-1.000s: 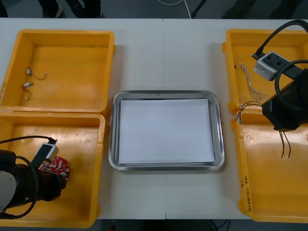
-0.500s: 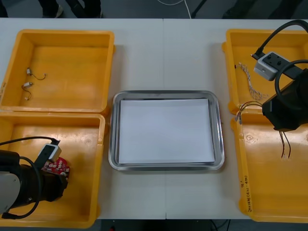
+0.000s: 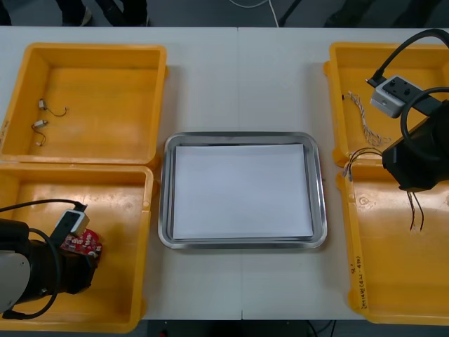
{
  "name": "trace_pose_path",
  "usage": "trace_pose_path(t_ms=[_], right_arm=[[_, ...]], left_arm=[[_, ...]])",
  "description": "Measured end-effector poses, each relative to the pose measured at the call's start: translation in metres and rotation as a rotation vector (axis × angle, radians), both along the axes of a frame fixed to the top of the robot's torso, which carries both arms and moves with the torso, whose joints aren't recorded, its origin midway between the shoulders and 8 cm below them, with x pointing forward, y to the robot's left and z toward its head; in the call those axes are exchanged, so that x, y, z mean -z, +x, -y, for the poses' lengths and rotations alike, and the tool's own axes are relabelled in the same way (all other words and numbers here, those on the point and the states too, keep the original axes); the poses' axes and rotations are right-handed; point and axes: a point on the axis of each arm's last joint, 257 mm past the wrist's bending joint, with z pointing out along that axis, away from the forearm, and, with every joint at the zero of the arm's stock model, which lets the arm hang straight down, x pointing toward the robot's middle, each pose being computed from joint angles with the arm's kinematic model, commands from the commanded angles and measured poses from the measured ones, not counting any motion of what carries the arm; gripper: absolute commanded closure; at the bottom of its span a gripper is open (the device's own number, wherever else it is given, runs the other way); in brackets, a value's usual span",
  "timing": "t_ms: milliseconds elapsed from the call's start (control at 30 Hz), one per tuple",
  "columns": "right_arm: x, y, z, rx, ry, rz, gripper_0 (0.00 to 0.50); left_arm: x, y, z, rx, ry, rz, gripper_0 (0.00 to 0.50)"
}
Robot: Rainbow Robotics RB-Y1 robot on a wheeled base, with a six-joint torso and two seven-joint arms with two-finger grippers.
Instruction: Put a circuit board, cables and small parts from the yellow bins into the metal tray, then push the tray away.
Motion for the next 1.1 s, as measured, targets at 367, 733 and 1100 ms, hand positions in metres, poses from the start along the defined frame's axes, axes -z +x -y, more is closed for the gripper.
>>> trace_pose_path(t_ms=[367,733,1100], right_arm=[[0.000,0.000,0.000,0.000,0.000,0.000,0.500],[0.000,0.000,0.000,0.000,0.000,0.000,0.500],[0.000,0.000,0.000,-0.001,0.000,0.000,0.500]], left_arm=[[-0.004,0.002,0.001,0.004,0.003,0.012,0.500],[-0.042,0.002,-0.008,0.000,0.035,0.059,0.500],[-0.100,-0.004,-0.011,0.016,0.076,0.146,0.500]])
